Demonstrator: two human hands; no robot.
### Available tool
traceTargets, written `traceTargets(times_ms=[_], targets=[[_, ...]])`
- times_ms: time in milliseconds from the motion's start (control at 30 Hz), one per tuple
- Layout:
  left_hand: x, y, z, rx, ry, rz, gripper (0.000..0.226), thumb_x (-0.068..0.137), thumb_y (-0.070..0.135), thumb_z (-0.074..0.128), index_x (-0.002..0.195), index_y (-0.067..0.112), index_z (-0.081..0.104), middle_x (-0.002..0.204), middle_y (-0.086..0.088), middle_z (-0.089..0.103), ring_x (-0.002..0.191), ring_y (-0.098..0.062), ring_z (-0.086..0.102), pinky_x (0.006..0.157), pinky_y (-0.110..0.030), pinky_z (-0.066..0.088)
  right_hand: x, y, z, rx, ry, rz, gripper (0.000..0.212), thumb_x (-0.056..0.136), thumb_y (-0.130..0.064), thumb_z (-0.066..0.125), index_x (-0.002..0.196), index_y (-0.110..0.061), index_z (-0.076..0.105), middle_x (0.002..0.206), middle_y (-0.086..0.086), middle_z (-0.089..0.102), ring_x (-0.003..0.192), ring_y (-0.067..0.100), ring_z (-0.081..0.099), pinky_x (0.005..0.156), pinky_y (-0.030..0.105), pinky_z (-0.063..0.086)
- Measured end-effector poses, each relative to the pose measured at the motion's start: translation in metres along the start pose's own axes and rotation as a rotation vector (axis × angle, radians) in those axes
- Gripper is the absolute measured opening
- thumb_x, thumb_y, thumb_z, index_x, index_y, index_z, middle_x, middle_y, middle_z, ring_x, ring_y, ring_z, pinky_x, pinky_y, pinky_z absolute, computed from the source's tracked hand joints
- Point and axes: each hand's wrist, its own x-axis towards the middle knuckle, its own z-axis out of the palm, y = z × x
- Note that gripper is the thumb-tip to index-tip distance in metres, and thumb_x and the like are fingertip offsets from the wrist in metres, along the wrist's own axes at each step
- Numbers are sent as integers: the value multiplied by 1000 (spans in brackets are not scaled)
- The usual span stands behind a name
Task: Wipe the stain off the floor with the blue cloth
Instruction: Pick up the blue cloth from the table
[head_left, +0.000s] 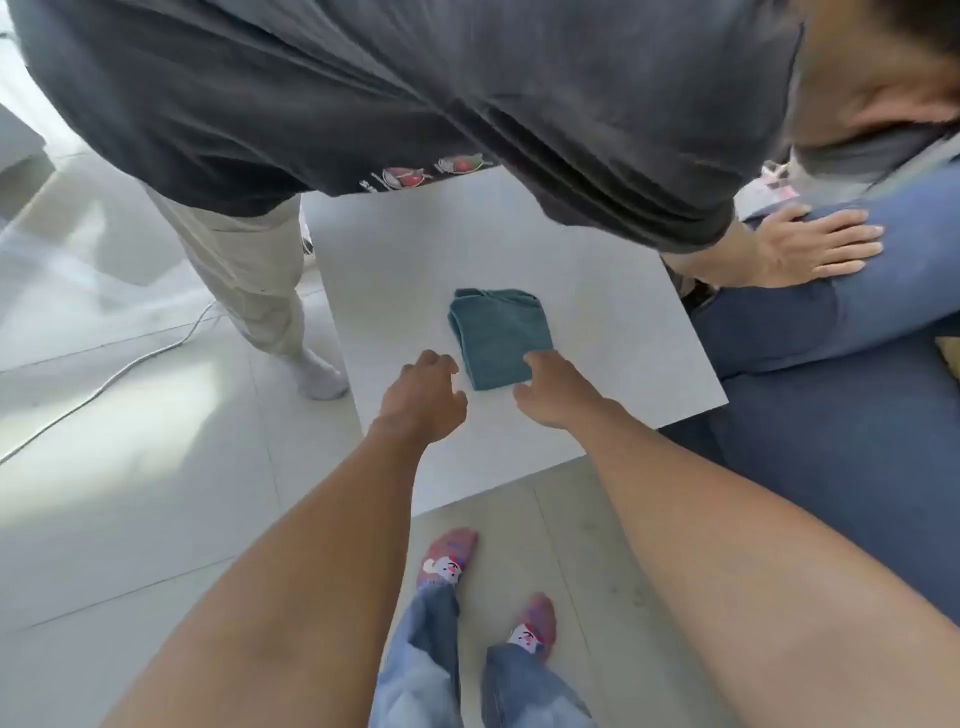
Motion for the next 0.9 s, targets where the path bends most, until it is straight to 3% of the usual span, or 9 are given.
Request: traceTargets(times_ms=[133,200,300,433,567,633,733,833,900], targets=[[32,-2,48,166,-17,116,57,95,24,52,149,18,35,160,-1,27,141,-30,31,107,-50,38,49,25,24,-136,30,-56,61,99,-31,47,152,-9,28,159,6,28,144,31,32,112,50,36],[42,-1,65,240,-20,143,60,96,26,51,152,19,29,163,0,20,146,-29,21,110,-51,32,60,36,38,-253,73,-94,67,100,-33,47,156,-9,20,162,6,19,147,29,24,112,50,36],[44,-2,75,298,35,127,60,95,26,51,151,20,29,160,0,23,142,-30,25,108,-50,32,56,45,55,-327,160,-144,69,98,-29,51,157,-10,19,160,6,21,144,29,24,106,47,39],[21,2,84,328,33,104,51,94,26,49,144,19,39,146,-1,39,128,-30,37,98,-45,35,37,53,66,-320,115,-157,62,96,-25,51,152,-12,28,153,6,31,135,29,33,99,45,42],[-4,8,87,322,-4,44,26,93,26,44,113,19,57,119,0,56,107,-26,43,83,-39,33,14,55,70,-278,65,-165,33,95,-22,49,125,-10,53,130,6,46,116,29,47,87,43,47],[-12,12,84,337,-65,6,19,94,27,40,94,19,57,108,-1,61,96,-23,42,80,-38,32,3,52,72,-251,2,-144,23,95,-23,49,110,-9,60,117,5,50,107,29,52,85,41,49],[-9,18,71,313,-93,-51,20,94,27,41,89,18,57,102,-4,66,88,-23,49,79,-39,35,1,46,60,-170,-14,-64,19,92,-21,48,85,-10,62,97,3,59,89,28,61,72,36,51],[10,18,57,227,66,-9,23,93,23,48,113,14,55,117,-6,58,102,-29,55,81,-41,42,19,44,46,-34,140,-59,21,93,-14,49,109,-8,61,115,7,54,94,28,60,81,43,55],[25,15,51,211,110,13,39,92,21,52,130,11,46,131,-8,47,112,-31,49,85,-44,44,34,43,40,-22,169,-81,40,94,-10,50,134,-10,49,133,8,44,110,29,55,89,45,52]])
